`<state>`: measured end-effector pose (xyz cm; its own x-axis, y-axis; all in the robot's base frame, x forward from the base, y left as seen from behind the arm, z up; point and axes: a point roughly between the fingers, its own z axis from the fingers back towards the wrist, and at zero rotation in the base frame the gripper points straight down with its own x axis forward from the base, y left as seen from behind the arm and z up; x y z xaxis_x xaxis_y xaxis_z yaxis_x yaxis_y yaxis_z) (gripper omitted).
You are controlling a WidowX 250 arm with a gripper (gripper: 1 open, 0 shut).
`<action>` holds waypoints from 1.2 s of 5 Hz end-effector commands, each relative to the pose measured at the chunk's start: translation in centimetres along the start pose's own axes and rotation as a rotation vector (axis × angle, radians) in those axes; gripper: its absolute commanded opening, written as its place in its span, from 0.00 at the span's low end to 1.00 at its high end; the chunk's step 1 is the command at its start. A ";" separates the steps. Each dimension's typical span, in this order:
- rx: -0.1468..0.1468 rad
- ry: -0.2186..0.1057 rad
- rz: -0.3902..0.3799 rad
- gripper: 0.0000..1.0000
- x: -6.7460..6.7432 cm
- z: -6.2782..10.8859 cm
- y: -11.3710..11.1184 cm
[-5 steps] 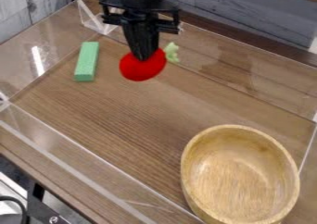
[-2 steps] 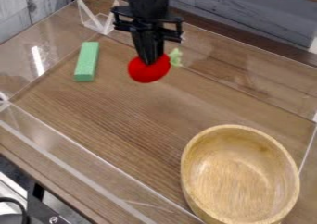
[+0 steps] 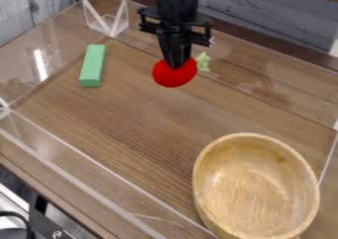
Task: Move the red object to the right side of the table
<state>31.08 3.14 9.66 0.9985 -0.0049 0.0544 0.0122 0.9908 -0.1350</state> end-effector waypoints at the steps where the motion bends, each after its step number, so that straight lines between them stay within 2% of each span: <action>1: 0.002 -0.059 -0.009 0.00 0.5 1.9 0.8; 2: -0.006 -0.067 -0.013 0.00 0.2 2.4 1.4; 4: -0.018 -0.083 -0.005 0.00 1.5 2.1 2.0; 6: -0.023 -0.100 -0.062 0.00 4.9 0.8 -3.7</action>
<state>35.01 -0.45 9.24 0.9936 -0.0555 0.0988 0.0711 0.9842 -0.1622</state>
